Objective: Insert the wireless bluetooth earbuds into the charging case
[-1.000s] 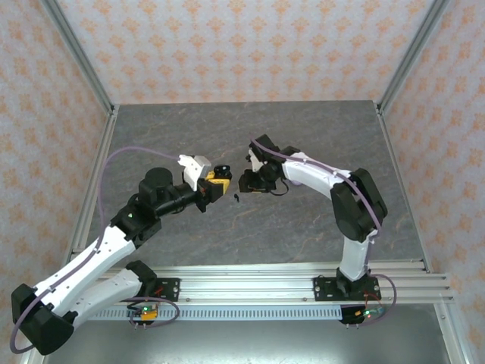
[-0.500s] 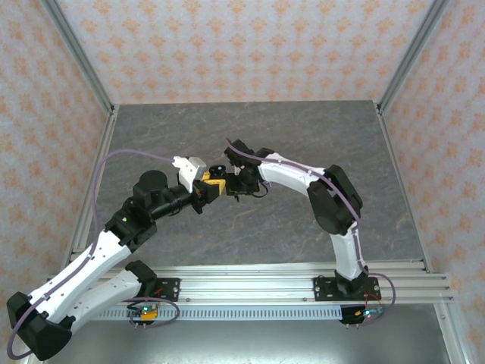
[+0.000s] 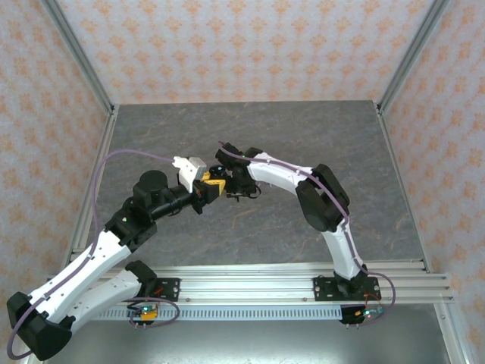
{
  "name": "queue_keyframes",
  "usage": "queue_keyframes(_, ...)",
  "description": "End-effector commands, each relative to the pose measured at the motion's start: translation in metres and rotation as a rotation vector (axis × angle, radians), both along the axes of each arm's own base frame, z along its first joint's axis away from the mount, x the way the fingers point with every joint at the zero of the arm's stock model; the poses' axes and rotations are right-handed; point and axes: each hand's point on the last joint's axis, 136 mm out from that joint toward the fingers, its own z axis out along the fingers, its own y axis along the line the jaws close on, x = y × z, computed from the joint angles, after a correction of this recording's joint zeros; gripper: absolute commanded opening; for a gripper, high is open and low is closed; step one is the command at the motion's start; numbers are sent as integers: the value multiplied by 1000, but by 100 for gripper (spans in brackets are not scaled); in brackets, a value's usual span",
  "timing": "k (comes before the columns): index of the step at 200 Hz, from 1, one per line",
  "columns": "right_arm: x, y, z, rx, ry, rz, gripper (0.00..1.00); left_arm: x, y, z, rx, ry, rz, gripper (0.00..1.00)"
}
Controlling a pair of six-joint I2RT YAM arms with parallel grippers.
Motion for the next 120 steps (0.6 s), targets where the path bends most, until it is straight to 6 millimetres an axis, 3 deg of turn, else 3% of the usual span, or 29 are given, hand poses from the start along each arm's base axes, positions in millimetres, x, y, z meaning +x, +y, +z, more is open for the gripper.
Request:
queue_keyframes(1,1,-8,-4,-69,2,-21,30,-4,1,12,-26,-29,-6,10)
queue_keyframes(120,2,-5,-21,-152,18,6,27,-5,2,12,-34,-31,-5,10)
